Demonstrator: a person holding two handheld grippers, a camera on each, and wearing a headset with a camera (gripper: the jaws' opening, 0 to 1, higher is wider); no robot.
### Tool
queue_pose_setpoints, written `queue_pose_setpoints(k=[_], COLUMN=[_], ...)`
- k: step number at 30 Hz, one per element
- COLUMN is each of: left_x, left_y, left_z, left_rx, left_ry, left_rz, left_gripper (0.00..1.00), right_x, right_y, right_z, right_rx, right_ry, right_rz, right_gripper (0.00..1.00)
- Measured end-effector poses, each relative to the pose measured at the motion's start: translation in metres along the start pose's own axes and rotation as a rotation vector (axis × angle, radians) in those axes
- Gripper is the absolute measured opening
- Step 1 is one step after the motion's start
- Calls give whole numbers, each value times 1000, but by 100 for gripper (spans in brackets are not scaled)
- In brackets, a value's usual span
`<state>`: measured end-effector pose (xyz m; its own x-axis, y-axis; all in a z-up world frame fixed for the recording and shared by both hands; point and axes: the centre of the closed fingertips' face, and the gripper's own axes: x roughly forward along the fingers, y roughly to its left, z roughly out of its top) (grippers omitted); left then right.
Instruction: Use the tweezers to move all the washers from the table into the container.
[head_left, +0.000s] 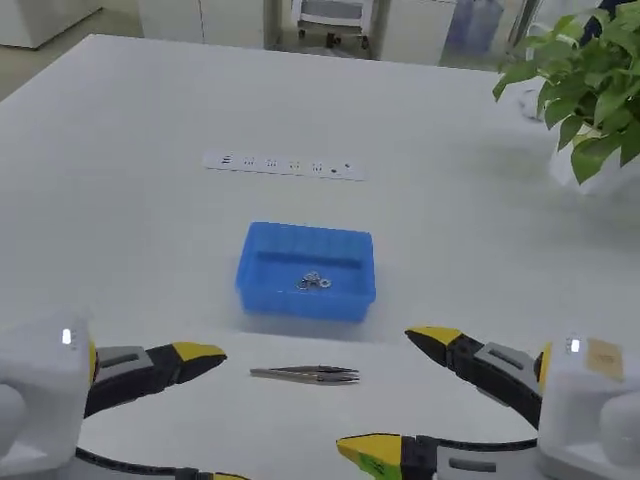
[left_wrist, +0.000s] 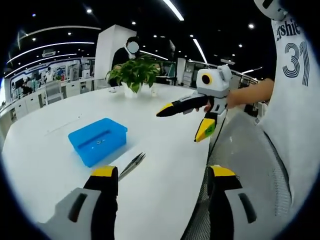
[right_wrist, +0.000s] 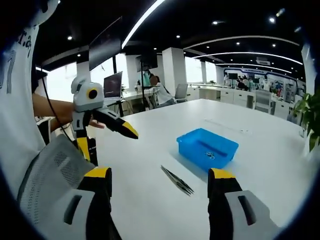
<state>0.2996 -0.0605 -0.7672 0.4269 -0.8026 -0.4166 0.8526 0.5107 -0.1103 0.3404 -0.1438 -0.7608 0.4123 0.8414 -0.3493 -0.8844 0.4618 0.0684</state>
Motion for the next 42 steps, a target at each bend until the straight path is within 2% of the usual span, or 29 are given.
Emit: queue_pose_setpoints(k=[4,7,9,11,13,16,21,28,31,35,38,42], left_x=[-8,-14,-19,-22,-24,-26,-29,-29,-31,-33,-33,-32], left_y=[2,5,7,7,7,3,-5,-14,-13,-7,-5,-5], left_z=[7,8,13,11,7,4,6,-1,-1,9,10,8], left_rx=[-17,-19,-25,-27,-28,-23,-30,-46,-68,-91,-92,-92], left_ry=[-33,-32,-56,-50,-22,-10,-20,-1,-6,-59,-61,-54], left_rz=[42,78,98,106,119,116,119,125,136,154,156,153], left_gripper=[84,88,91,92,94,94,94,93,93,92,92,91], right_x=[-11,-16,-19,-20,-21,-23,-27,-32,-34,-36,-36,-35], right_y=[1,7,11,14,17,20,22,24,23,23,22,21], right_z=[-4,-8,-10,-13,-16,-18,-15,-21,-22,-25,-28,-25], right_rx=[-10,-9,-3,4,4,2,27,34,32,38,30,40], right_ry=[12,18,14,19,27,35,19,47,49,65,77,66], right_rz=[-23,-28,-36,-45,-50,-56,-59,-53,-63,-73,-83,-91], right_gripper=[80,81,81,81,80,79,80,84,84,84,83,82])
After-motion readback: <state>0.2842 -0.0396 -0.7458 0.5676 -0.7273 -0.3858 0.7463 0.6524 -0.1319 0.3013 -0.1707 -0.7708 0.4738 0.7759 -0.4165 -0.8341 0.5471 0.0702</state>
